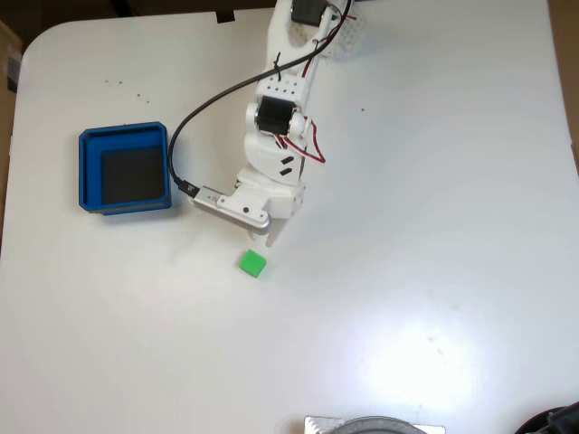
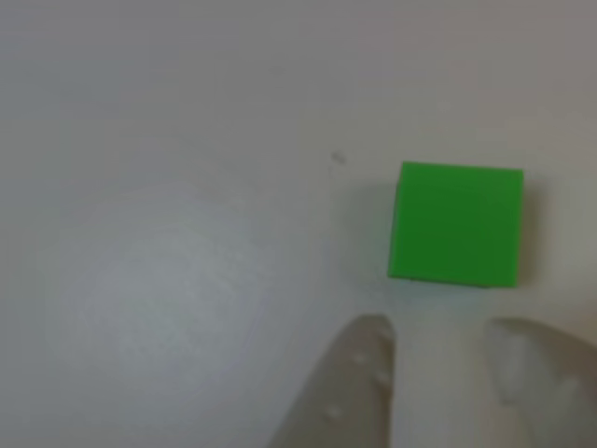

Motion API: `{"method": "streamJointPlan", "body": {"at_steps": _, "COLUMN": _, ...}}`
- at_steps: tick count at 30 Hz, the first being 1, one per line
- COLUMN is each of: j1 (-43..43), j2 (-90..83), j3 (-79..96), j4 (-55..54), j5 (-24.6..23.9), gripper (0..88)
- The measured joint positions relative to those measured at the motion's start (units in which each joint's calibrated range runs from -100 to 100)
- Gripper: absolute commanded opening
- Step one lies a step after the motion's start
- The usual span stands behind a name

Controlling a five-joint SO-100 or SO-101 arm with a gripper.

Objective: Pick up green cube and drop it in the blue box

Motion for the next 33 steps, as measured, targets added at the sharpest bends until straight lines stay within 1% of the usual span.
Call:
{"method": "streamJointPlan", "body": {"at_steps": 8, "j1": 0.0, "j2": 1.1, "j3": 0.0, "j4": 0.0, "j5": -0.2, "gripper": 5.3}}
{"method": "streamJointPlan", "body": {"at_steps": 15, "j1": 0.0, "j2": 1.1, "j3": 0.0, "j4": 0.0, "j5": -4.4, "gripper": 5.3}}
{"method": "streamJointPlan", "body": {"at_steps": 18, "j1": 0.0, "j2": 1.2, "j3": 0.0, "j4": 0.0, "j5": -5.3, "gripper": 5.3}}
{"method": "streamJointPlan", "body": {"at_steps": 21, "j1": 0.0, "j2": 3.0, "j3": -1.4, "j4": 0.0, "j5": -5.6, "gripper": 5.3}}
{"method": "streamJointPlan", "body": {"at_steps": 29, "j1": 0.0, "j2": 11.6, "j3": -12.5, "j4": 0.0, "j5": -5.5, "gripper": 5.3}}
{"method": "streamJointPlan", "body": {"at_steps": 33, "j1": 0.1, "j2": 11.8, "j3": -12.8, "j4": 0.0, "j5": -5.4, "gripper": 9.4}}
